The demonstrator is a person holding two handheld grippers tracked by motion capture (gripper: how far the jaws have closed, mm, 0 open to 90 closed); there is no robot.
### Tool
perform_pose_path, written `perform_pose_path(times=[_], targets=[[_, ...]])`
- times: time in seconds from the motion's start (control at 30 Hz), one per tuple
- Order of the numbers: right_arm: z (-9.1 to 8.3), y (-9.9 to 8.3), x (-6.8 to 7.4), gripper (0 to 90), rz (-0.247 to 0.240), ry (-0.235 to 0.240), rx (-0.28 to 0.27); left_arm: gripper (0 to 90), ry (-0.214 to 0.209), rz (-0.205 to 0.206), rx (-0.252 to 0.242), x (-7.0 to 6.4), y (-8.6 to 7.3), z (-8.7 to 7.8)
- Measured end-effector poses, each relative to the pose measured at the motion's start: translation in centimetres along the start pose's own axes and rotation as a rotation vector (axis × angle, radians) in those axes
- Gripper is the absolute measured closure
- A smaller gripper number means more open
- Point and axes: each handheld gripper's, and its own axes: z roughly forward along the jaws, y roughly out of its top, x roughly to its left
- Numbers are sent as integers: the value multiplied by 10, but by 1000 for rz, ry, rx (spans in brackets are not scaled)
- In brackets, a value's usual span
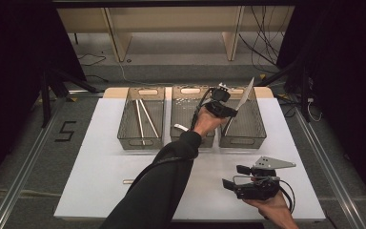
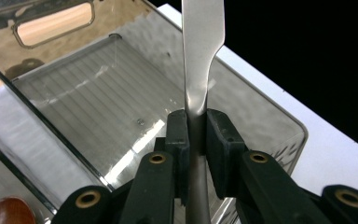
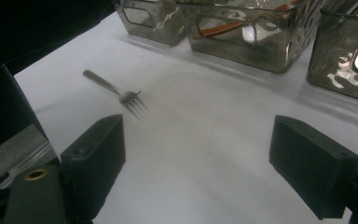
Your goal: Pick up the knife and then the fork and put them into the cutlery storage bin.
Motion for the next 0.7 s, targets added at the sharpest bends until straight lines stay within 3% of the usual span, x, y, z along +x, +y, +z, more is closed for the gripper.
perform_pose_path(times=[0.13,0.17,0.2,0.23,0.43,0.7], targets=[[0,0,0,191,0,1,0,748,-7,-22,-12,0,-1,0],[0,0,0,191,1,1,2,659,-8,-24,-20,0,0,-2],[0,0,0,191,1,1,2,659,-9,-25,-19,-1,2,-4],[1,0,0,191,-1,2,3,571,-4,-19,-24,-2,4,-6],[1,0,0,191,-3,-1,3,474,-18,15,-35,-7,11,-24],[1,0,0,190,-2,-6,0,330,-30,46,-36,-5,6,-57]])
